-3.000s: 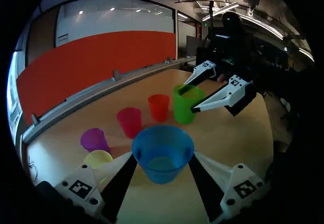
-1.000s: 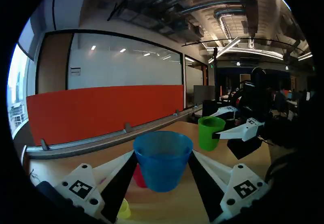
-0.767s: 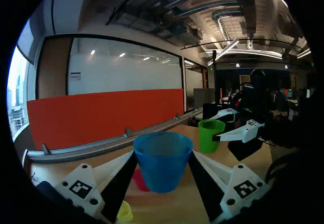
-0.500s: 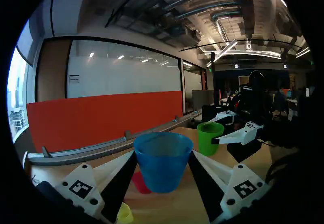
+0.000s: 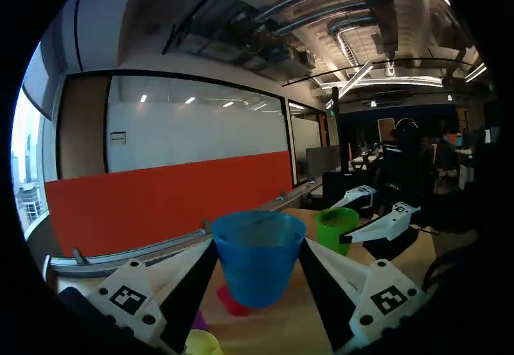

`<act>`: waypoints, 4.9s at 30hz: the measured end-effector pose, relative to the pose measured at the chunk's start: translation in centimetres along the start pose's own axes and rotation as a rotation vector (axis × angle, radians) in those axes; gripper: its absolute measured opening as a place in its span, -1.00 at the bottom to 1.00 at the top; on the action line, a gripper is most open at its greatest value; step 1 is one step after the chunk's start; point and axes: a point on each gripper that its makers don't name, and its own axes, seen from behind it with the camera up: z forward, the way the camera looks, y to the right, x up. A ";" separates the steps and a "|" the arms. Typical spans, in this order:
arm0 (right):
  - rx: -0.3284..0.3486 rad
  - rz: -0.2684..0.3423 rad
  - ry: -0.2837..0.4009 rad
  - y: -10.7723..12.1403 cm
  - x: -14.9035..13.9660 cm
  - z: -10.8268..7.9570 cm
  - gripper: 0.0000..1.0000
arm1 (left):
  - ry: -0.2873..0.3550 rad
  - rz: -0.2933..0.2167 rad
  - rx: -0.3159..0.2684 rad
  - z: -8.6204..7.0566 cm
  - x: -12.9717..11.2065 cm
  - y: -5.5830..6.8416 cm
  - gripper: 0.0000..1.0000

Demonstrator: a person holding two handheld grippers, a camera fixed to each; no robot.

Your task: Pour water

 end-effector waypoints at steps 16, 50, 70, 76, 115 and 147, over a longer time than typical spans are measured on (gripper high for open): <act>0.053 0.012 0.013 -2.6 0.2 1.1 0.83 | 0.029 0.152 0.022 -0.2 3.8 -0.4 0.69; 0.148 0.048 0.006 -7.4 -1.0 3.5 0.83 | 0.031 0.520 0.076 0.8 8.8 -0.3 0.69; 0.177 0.072 0.004 -8.7 -1.8 4.2 0.82 | 0.017 0.713 0.102 1.1 9.8 0.3 0.69; 0.181 0.074 0.003 -8.9 -1.8 4.3 0.82 | 0.021 0.743 0.103 1.2 10.3 0.3 0.69; 0.188 0.086 0.011 -8.9 -1.8 4.3 0.82 | 0.033 0.962 0.123 1.8 12.2 0.7 0.69; 0.191 0.061 0.015 -9.0 -1.4 4.7 0.82 | 0.053 1.062 0.139 1.2 13.0 0.9 0.69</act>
